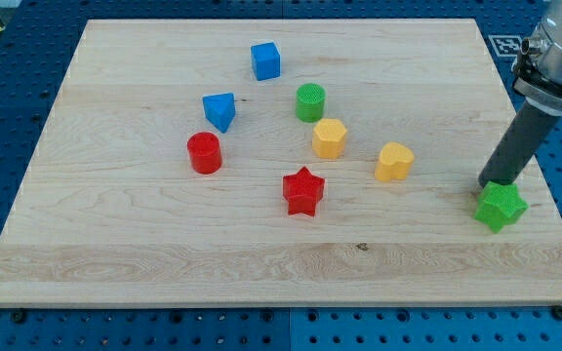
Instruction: Push the yellow heart slightly down and right
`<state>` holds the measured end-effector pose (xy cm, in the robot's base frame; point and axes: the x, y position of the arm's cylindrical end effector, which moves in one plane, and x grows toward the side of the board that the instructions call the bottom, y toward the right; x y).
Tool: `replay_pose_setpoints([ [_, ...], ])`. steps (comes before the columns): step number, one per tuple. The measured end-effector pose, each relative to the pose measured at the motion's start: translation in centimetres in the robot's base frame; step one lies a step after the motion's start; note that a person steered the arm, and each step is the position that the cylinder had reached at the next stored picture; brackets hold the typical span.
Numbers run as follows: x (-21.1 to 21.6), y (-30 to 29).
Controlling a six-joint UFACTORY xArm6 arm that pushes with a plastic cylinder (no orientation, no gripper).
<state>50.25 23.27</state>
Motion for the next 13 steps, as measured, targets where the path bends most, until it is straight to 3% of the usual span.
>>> replay_pose_setpoints([
  [2,4.1,0.0],
  [3,4.1,0.2],
  [5,-4.0,0.2],
  [6,-7.9,-2.6],
  [7,-8.8,-8.1],
  [8,-8.8,-13.3],
  [11,-4.3,-13.7],
  [13,-2.6,-10.2],
])
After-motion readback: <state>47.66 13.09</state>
